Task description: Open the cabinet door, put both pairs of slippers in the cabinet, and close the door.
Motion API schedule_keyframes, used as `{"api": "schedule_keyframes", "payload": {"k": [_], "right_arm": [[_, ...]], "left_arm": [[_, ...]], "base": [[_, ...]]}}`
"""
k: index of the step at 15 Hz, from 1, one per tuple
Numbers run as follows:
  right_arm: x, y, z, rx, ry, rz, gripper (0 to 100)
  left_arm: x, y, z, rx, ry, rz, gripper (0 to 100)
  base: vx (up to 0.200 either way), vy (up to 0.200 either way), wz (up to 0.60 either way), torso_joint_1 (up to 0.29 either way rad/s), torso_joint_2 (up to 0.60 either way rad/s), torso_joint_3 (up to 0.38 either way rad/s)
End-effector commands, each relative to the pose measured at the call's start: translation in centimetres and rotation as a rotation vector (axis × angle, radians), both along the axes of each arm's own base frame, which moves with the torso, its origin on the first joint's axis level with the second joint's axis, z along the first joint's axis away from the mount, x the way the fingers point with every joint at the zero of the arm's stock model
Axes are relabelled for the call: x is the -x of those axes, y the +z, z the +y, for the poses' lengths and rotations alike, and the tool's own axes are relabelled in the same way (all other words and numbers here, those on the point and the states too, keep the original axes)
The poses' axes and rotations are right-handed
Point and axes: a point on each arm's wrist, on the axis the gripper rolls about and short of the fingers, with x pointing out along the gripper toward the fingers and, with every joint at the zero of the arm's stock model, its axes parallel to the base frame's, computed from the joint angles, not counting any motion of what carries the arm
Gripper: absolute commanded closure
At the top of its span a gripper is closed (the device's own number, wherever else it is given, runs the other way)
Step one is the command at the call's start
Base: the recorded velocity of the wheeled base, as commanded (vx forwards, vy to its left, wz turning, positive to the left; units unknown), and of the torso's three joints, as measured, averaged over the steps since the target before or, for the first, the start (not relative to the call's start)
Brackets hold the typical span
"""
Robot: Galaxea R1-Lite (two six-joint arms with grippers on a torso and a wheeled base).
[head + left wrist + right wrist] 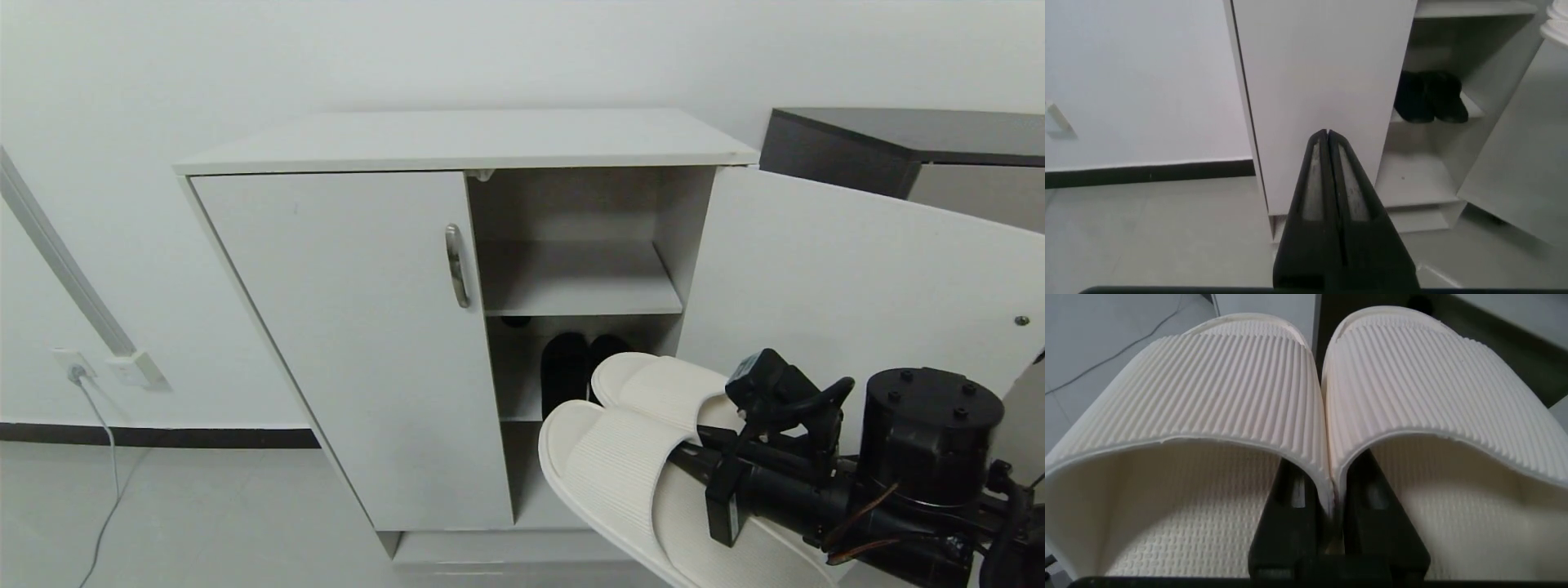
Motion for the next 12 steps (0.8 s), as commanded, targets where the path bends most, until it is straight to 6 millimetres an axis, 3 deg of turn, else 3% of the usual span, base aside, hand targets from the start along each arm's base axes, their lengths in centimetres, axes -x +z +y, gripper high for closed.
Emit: {"api": "schedule_keyframes", "payload": {"k": [1,5,10,12], "right_arm": [[-0.03,-0.08,0.04,0.002,0.000,0.002,100],[-0.03,-0.08,0.04,0.003,0.000,0.001,100],[-0.01,-0.12,0.02,0.004,0.000,0.002,100],[-0.01,-0.12,0.02,0.004,0.000,0.002,100]], "left_arm": [[-0.01,0.01,0.00,0.000,0.000,0.001,100],[-0.01,0.01,0.00,0.000,0.000,0.001,100],[-0.01,0.01,0.00,0.001,0.000,0.001,100],[-0.02,-0.03,0.00,0.000,0.000,0.003,100]], "base": [[0.000,0.000,0.00,-0.032,0.44,0.383],[0.000,0.000,0.00,-0.012,0.35,0.338],[0.000,0.000,0.00,-0.001,0.04,0.029],[0.000,0.200,0.00,0.002,0.00,0.012]]}}
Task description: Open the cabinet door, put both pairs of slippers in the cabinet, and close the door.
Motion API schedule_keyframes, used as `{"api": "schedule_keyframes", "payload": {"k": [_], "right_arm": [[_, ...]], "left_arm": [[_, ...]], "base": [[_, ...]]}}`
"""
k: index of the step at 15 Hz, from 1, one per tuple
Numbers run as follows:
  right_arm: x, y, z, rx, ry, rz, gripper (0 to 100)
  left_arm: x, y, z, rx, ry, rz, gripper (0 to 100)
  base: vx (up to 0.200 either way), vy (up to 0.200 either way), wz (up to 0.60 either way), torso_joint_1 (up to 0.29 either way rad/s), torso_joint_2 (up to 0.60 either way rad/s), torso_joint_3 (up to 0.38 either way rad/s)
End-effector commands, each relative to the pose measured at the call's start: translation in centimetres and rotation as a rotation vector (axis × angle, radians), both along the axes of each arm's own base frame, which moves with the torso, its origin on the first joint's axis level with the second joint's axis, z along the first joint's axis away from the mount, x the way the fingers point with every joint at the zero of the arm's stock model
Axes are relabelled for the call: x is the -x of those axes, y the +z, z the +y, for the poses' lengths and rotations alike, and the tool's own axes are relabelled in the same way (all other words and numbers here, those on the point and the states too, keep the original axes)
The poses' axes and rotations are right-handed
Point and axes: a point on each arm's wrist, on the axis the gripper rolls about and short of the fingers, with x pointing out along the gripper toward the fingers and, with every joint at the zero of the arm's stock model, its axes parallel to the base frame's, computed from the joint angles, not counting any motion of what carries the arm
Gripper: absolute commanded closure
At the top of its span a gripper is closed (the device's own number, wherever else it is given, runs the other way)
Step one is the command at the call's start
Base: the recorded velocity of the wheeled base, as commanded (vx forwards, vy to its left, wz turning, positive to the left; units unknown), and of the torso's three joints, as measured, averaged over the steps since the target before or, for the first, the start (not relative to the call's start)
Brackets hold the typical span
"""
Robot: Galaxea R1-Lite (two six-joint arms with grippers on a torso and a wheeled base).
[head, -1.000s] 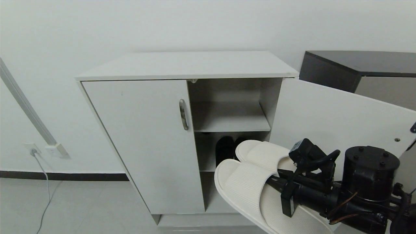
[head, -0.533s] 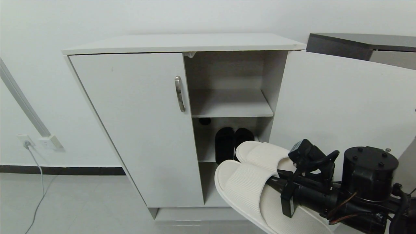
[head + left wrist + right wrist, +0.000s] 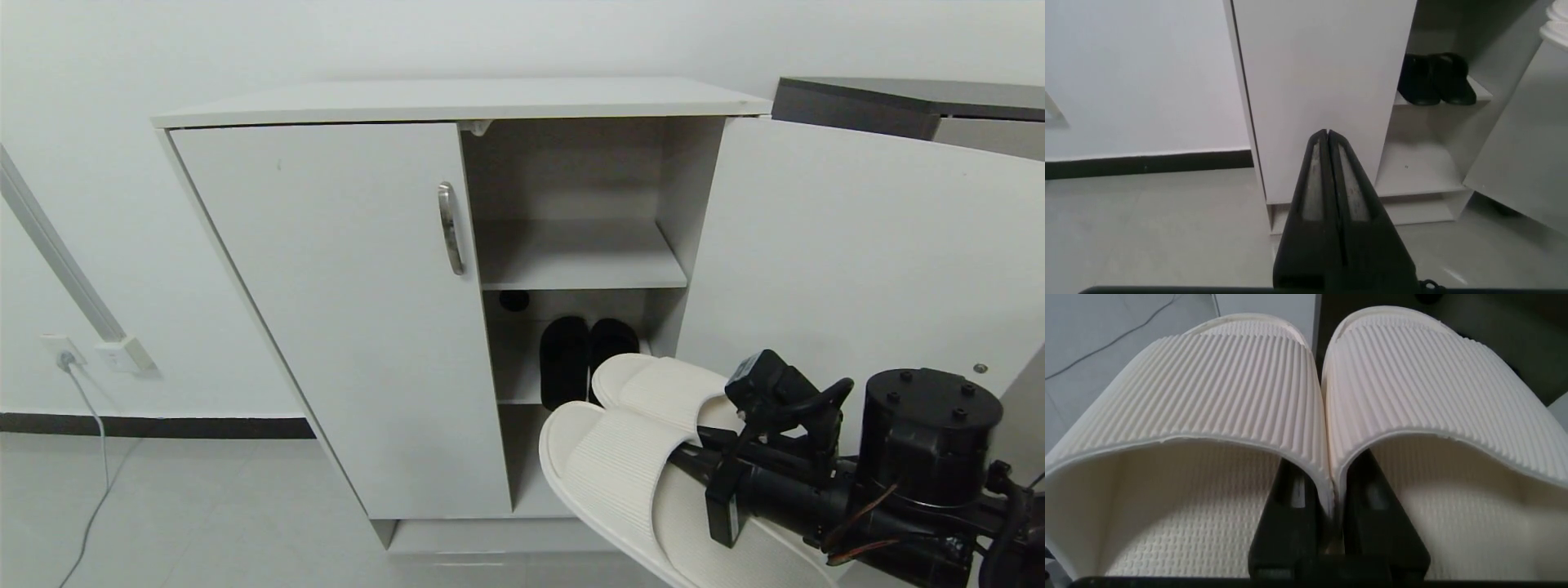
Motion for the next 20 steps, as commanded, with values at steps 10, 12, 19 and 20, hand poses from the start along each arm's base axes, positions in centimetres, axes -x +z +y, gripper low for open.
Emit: {"api": "schedule_keyframes", "payload": {"k": [10,12,19,20], "right_arm": [[-2.0,1.0,8.2,-0.105,-0.468,0.048,100],[-3.0,2.9,9.3,-0.124,-0.570,0.087,100],[-6.1,8.6,12.3,-0.179,-0.815,0.048,100],[-6.4,8.5,12.4,-0.175,-0.819,0.041,100]], "left_arm": [[0.0,0.0,0.0,-0.001,0.000,0.001,100],[0.0,0.0,0.0,-0.001,0.000,0.001,100],[0.0,0.0,0.0,-0.001,0.000,0.001,100],[0.0,0.0,0.0,-0.001,0.000,0.001,100]], "base": [[0.000,0.020,0.00,0.000,0.00,0.001],[0.000,0.000,0.00,0.000,0.00,0.000],[0.000,0.000,0.00,0.000,0.00,0.000],[0.000,0.000,0.00,0.000,0.00,0.000]]}}
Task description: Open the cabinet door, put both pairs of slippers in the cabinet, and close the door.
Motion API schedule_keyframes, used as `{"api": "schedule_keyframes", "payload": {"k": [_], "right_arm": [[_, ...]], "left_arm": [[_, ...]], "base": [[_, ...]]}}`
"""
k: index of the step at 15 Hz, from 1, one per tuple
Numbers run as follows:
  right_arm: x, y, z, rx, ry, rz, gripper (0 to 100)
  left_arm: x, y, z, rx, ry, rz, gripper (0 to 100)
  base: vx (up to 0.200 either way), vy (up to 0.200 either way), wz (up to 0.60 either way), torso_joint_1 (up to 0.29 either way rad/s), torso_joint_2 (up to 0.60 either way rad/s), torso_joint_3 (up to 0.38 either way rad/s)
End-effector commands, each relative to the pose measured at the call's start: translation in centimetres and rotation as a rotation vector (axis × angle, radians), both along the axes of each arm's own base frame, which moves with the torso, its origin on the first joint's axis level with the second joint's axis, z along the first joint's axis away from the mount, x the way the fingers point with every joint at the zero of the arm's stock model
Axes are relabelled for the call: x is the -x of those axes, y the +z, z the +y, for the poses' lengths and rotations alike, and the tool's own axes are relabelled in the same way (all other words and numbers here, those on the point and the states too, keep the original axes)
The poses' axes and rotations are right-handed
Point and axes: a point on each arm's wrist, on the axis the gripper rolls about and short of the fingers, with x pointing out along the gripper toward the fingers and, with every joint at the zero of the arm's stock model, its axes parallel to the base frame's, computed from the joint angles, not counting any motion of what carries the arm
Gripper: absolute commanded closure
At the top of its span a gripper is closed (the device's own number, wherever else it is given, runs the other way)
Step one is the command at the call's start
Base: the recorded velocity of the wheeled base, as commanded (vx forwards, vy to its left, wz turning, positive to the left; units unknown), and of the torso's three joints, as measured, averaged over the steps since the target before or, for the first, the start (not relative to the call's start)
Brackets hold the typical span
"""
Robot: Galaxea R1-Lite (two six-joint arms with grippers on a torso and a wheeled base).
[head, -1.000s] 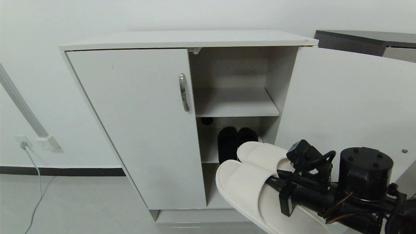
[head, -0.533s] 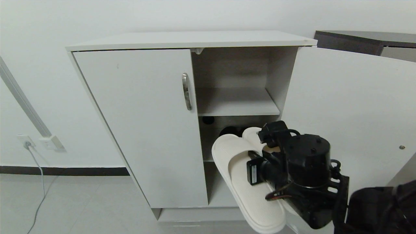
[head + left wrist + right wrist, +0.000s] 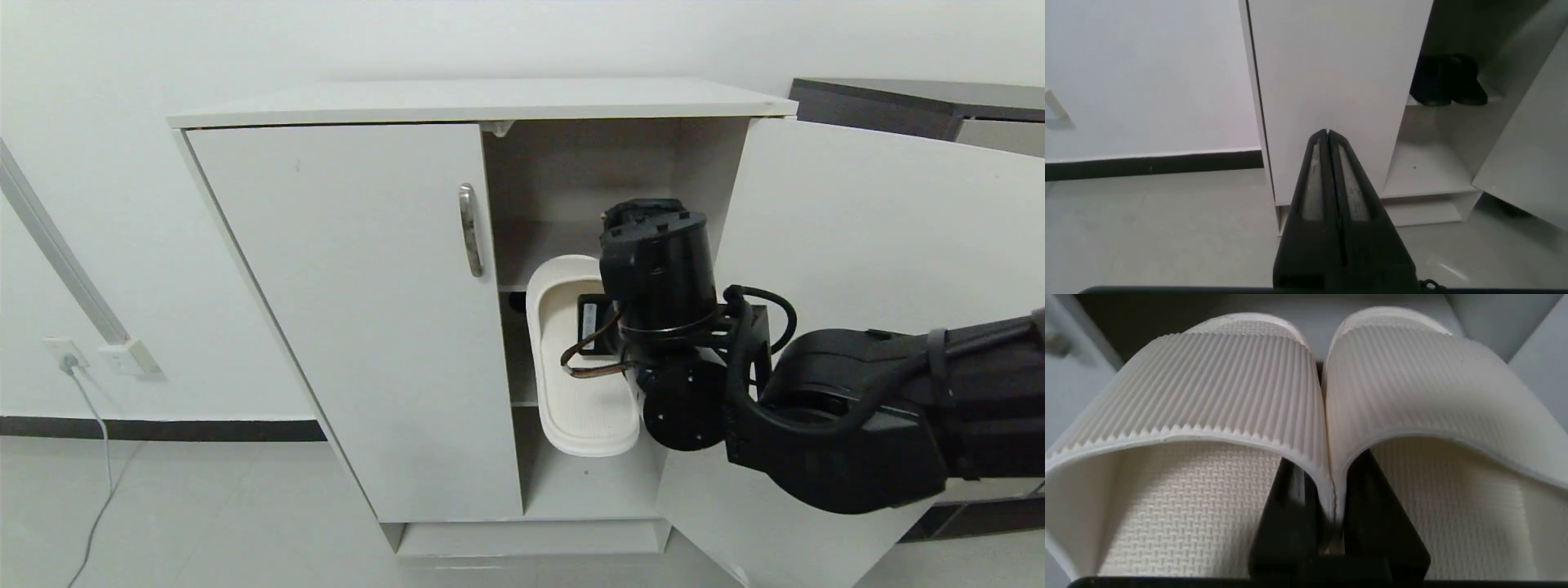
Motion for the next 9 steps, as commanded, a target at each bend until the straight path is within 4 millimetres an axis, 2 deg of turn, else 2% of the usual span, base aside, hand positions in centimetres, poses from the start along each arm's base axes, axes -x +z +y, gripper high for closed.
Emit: {"api": "schedule_keyframes", "payload": {"k": [1,5,8,9], "right_arm": [[-1.0,-0.6,0.7,0.012,-0.011,0.002,100],[-1.7,-2.1,1.0,0.040,-0.020,0.025,100],[-1.9,-2.1,0.8,0.042,-0.026,0.024,100],[-1.9,-2.0,0.8,0.055,-0.023,0.023,100]], "left_arm": [[0.0,0.0,0.0,0.000,0.001,0.002,100],[0.0,0.0,0.0,0.000,0.001,0.001,100],[0.0,0.0,0.0,0.000,0.001,0.001,100],[0.0,0.0,0.0,0.000,0.001,0.002,100]], "base": [[0.000,0.000,0.00,0.000,0.00,0.000],[0.000,0.000,0.00,0.000,0.00,0.000],[0.000,0.000,0.00,0.000,0.00,0.000],[0.200,0.000,0.00,0.002,0.00,0.002]]}}
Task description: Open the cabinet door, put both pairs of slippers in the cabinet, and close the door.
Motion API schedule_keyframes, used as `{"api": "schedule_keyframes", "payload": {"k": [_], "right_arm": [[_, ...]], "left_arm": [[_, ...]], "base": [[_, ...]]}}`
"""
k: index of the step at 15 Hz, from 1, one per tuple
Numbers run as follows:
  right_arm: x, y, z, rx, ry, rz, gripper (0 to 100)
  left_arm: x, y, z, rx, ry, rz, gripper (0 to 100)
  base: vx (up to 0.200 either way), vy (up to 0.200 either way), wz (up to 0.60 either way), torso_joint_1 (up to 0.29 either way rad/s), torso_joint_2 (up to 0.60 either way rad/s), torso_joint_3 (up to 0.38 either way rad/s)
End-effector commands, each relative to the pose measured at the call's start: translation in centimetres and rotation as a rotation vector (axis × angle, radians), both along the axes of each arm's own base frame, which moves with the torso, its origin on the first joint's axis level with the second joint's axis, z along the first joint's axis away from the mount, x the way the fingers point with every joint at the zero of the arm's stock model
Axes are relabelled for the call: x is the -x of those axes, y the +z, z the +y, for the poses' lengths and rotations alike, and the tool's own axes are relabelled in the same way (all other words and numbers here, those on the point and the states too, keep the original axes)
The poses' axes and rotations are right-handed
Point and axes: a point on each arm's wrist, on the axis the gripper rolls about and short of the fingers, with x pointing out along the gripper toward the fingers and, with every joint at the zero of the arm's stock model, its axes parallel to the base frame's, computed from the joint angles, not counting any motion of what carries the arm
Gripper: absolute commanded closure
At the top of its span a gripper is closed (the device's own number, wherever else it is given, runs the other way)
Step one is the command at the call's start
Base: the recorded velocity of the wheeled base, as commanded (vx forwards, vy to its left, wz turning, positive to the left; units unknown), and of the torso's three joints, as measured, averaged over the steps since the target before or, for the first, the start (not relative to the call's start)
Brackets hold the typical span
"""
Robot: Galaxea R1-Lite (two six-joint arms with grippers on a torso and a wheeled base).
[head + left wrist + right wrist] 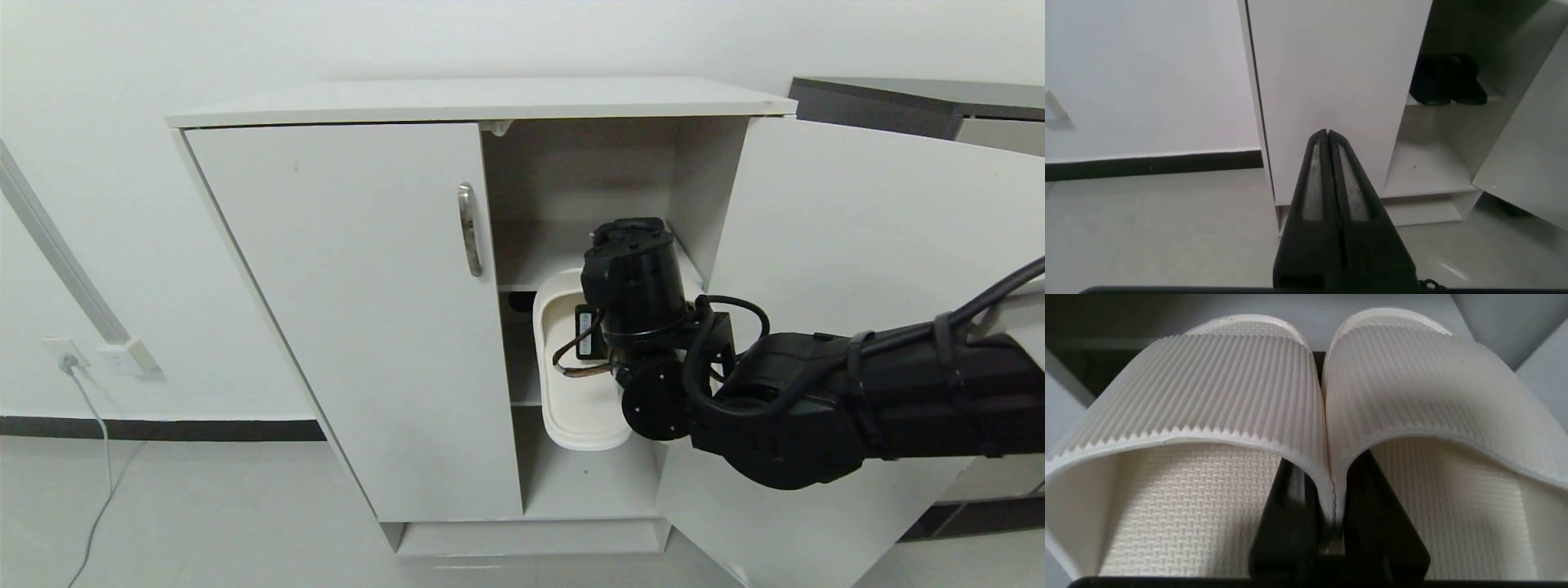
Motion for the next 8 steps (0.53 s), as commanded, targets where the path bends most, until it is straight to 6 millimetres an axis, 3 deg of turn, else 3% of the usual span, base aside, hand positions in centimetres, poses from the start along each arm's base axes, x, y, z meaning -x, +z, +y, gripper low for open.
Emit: {"api": "schedule_keyframes", "payload": {"k": [1,8], "right_arm": [[0.03,0.15,-0.06,0.004,0.001,-0.003,100],[0.05,0.37,-0.09,0.010,0.003,-0.008,100]], "left_arm": [[-0.01,0.02,0.00,0.000,-0.001,0.000,100],[-0.02,-0.04,0.00,0.000,-0.001,0.003,100]], "base": [[0.200,0.000,0.00,-0.002,0.00,0.002],[0.200,0.000,0.00,0.004,0.00,0.000]]}}
